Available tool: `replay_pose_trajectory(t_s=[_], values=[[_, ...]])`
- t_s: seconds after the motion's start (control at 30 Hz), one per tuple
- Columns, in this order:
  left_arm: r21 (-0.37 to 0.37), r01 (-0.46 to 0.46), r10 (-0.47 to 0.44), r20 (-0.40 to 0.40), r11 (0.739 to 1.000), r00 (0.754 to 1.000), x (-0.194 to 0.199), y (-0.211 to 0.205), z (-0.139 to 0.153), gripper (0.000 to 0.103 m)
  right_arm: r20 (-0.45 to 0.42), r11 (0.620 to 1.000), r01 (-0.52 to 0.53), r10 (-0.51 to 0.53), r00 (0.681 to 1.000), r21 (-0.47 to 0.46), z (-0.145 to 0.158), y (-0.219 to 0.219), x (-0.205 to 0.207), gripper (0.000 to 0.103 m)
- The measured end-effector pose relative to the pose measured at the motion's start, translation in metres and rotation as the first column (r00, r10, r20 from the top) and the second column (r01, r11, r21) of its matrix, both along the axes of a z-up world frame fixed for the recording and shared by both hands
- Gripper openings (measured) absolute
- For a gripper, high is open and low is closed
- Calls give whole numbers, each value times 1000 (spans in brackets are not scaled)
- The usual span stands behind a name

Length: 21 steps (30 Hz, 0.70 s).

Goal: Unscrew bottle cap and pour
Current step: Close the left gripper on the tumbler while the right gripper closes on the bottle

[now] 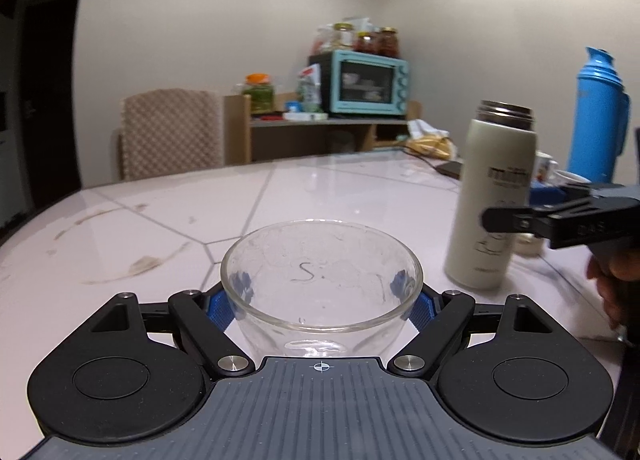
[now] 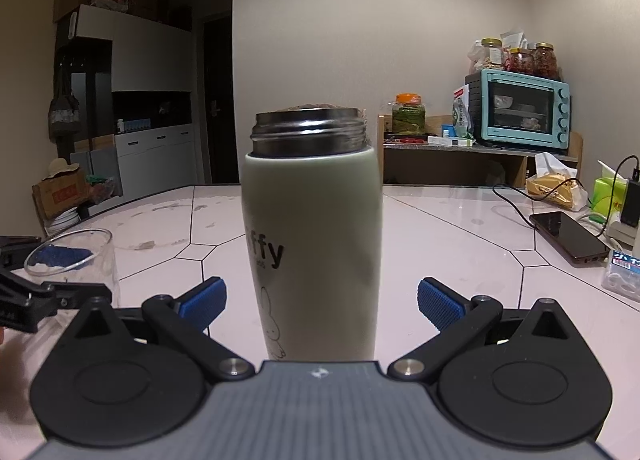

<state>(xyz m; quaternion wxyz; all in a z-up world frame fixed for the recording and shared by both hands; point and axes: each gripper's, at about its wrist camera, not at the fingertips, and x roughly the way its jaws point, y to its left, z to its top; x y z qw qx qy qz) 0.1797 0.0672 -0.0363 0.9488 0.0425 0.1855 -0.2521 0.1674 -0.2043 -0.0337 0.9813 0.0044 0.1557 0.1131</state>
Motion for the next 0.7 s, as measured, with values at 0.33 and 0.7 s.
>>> replay_pose_trajectory(t_s=[0.33, 0.7], values=[[2, 48, -48, -2, 999, 999, -7, -12, -1, 86, -48, 1000, 16, -16, 999, 11, -6, 4, 15, 103], [-3, 50, -50, -13, 999, 999, -6, -26, 0, 86, -75, 1000, 4, -5, 997, -4, -10, 7, 20, 92]])
